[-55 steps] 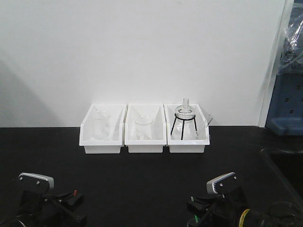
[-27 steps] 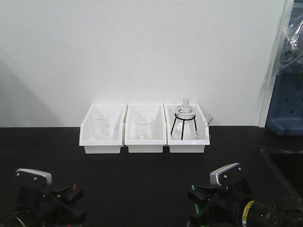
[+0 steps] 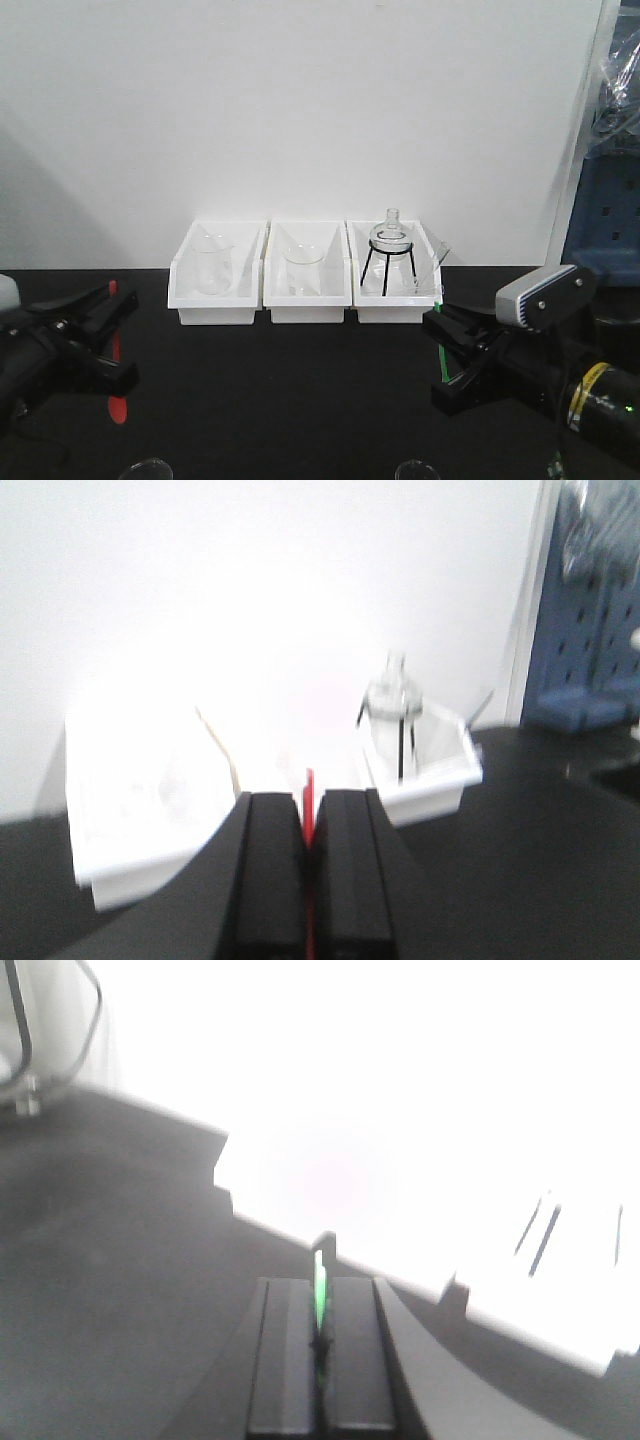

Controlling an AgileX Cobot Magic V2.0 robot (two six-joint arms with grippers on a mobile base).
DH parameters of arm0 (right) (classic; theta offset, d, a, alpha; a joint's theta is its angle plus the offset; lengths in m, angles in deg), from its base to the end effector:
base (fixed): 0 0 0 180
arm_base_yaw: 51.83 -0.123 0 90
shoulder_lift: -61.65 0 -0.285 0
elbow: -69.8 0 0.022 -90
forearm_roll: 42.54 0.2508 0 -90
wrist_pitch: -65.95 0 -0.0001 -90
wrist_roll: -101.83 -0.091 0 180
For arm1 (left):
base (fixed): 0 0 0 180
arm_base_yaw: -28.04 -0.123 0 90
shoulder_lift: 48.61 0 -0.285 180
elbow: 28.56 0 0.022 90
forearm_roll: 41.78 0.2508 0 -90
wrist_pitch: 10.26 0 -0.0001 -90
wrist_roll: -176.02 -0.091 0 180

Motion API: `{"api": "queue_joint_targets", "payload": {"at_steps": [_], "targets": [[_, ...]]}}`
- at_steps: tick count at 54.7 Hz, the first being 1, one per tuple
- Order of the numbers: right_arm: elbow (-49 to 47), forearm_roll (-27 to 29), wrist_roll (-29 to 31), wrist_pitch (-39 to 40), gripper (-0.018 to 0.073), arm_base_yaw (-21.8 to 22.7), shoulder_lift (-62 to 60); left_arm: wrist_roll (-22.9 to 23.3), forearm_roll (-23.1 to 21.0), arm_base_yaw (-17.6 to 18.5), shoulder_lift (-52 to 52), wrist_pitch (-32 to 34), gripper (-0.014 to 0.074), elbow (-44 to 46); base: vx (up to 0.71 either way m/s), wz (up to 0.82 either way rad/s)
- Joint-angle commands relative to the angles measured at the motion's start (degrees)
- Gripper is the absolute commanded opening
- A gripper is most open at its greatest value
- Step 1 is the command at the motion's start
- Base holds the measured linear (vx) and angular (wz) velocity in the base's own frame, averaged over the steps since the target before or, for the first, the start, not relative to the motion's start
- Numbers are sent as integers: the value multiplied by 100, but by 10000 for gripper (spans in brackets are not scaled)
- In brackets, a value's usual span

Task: Sort red and green spoons into left cabinet
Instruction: 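Close both grippers on the spoon handles, then lift both spoons up out of the beakers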

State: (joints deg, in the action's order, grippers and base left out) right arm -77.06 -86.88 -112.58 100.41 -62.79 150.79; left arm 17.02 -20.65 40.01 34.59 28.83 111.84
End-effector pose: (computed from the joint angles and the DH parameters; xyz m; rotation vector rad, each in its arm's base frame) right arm 0.2903 0.0928 0.2836 -0.5267 1.6025 0.4260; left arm 0.2670 -0.0777 0.2953 0.2859 1.4824 -0.3996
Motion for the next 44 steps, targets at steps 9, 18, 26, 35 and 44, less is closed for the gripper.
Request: {"api": "queue_joint_targets", "payload": {"at_steps": [9, 18, 26, 35, 44], "targets": [[-158, 97, 9, 329, -9, 8, -893, 33, -80, 7, -936, 376, 182, 143, 0, 0], [-158, 97, 9, 351, -9, 8, -1076, 33, -80, 7, -1032, 376, 182, 143, 0, 0], [-158, 97, 9, 326, -9, 8, -1076, 33, -80, 7, -1032, 376, 182, 143, 0, 0], [-158, 97, 9, 326, -9, 8, -1076, 33, -80, 7, -1032, 376, 182, 143, 0, 0], [-158, 97, 15, 327, -9, 8, -1076, 33, -80, 7, -1032, 376, 182, 143, 0, 0]]}}
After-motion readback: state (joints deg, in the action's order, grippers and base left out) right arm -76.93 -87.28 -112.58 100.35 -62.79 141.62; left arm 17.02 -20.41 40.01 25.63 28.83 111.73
